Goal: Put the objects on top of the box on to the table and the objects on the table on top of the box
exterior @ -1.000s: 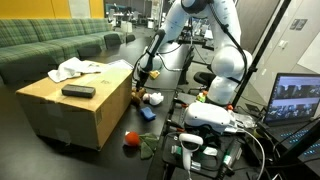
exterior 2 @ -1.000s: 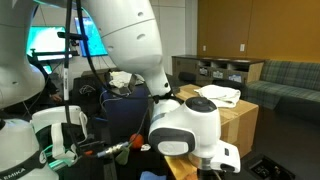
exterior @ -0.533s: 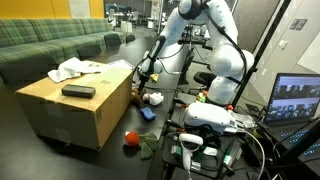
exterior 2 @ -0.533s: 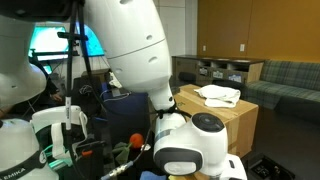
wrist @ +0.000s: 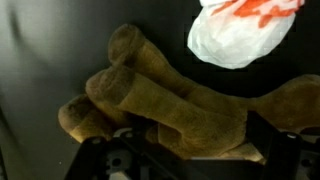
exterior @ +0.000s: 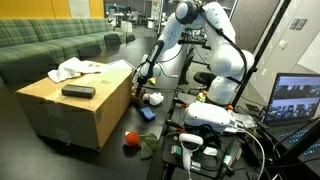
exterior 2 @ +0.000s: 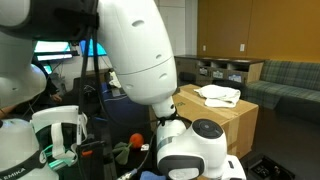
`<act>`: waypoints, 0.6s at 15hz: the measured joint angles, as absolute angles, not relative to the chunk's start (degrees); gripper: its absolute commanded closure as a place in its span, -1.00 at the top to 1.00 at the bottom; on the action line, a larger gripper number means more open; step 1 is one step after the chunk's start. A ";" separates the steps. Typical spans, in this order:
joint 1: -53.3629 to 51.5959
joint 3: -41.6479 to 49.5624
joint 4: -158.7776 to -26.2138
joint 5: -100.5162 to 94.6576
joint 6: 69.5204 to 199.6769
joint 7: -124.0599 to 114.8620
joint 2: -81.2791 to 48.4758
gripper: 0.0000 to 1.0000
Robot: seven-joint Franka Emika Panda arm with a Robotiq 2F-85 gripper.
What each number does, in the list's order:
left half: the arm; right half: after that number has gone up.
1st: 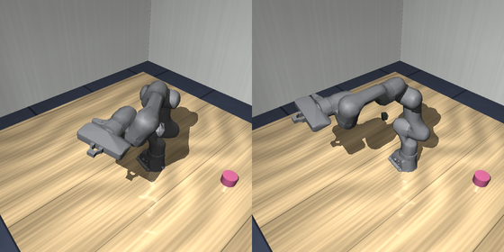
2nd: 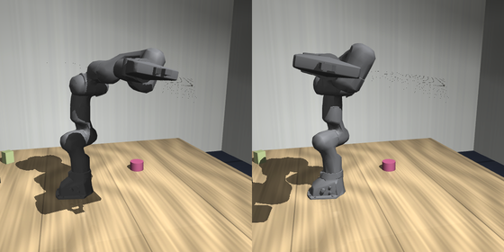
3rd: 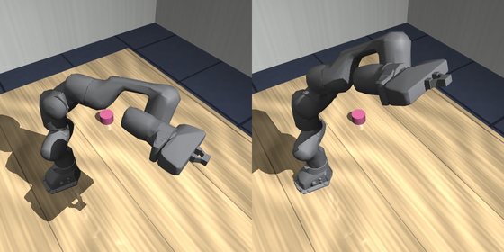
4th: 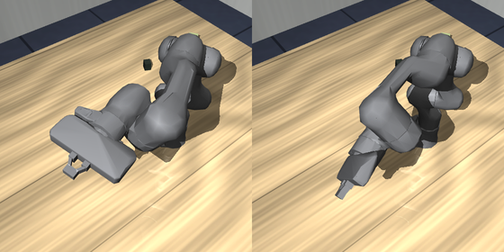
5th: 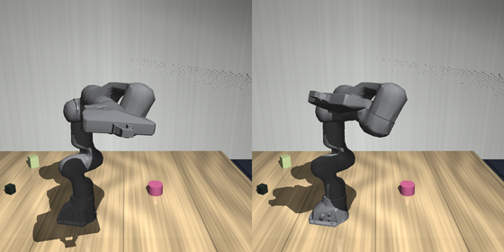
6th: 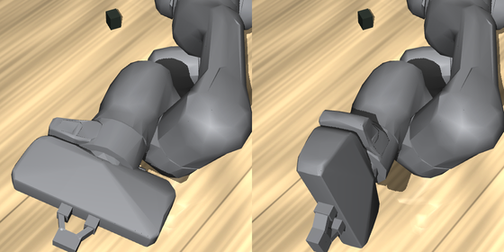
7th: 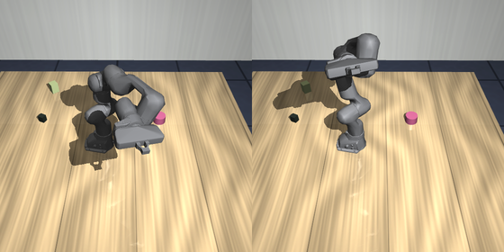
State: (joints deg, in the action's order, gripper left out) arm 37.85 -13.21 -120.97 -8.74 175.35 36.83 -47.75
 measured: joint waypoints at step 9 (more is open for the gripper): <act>37.83 -13.12 -120.39 -9.96 175.11 36.85 -48.64 -0.66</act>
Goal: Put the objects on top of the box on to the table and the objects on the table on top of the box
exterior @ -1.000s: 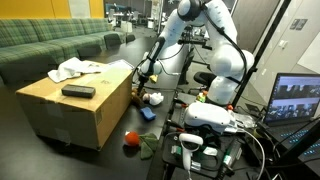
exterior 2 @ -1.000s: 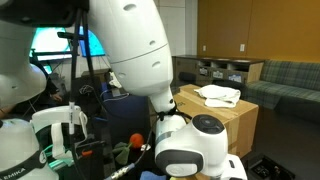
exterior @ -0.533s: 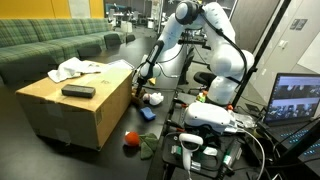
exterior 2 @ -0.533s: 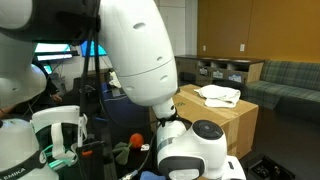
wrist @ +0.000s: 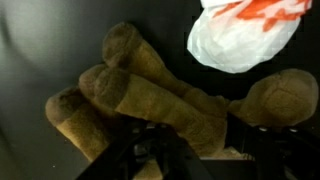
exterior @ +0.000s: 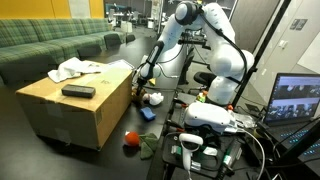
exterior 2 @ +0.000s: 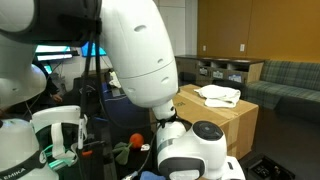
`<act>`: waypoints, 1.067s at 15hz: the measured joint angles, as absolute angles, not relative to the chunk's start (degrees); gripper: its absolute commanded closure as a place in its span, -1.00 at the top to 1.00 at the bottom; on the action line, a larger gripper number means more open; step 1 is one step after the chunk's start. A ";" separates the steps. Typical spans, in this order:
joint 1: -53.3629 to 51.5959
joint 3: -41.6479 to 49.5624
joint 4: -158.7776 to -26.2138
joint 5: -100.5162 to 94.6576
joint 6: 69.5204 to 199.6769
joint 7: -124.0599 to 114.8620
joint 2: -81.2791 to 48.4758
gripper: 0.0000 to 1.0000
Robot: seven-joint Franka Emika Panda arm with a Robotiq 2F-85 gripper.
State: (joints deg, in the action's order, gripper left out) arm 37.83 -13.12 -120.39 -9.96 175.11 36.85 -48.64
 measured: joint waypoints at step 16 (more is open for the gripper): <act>37.76 -10.77 -131.78 -9.96 176.90 34.27 -35.14 -0.93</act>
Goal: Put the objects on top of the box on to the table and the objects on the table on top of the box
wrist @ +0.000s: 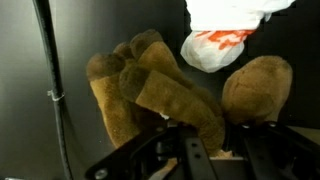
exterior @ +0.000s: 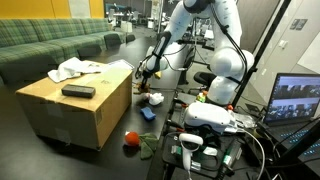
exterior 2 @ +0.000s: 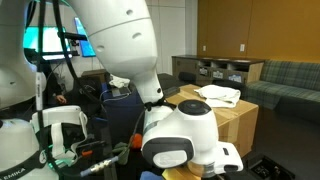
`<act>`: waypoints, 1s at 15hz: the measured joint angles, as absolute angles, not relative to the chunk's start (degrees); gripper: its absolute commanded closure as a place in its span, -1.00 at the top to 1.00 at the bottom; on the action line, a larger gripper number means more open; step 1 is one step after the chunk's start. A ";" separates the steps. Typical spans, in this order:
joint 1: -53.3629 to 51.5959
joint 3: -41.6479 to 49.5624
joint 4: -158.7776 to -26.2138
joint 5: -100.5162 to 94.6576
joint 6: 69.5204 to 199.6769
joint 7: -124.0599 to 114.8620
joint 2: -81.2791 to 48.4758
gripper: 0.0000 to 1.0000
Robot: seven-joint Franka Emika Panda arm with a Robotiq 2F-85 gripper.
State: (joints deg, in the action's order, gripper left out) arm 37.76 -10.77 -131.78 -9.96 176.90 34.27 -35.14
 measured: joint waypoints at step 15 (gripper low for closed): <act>24.46 -7.05 -149.14 -11.00 179.04 17.18 0.70 -0.93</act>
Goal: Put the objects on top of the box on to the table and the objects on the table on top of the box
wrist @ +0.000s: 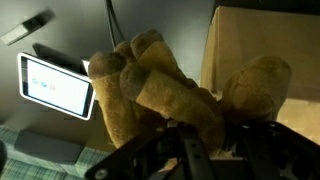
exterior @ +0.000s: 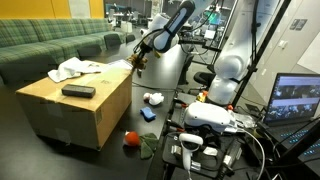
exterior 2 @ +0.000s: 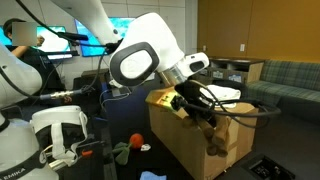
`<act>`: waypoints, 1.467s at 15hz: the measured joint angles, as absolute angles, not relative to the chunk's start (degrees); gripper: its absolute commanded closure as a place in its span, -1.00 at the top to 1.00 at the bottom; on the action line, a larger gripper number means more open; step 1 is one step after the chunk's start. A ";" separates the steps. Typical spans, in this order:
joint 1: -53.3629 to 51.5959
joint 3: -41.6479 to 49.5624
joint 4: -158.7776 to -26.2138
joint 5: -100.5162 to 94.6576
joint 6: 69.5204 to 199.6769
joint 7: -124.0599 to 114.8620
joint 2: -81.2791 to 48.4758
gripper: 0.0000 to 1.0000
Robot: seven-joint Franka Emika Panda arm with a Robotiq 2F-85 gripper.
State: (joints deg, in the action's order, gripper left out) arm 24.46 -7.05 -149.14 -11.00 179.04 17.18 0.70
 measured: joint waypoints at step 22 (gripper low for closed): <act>38.36 -40.21 -143.46 -41.68 171.27 -25.73 5.90 -0.93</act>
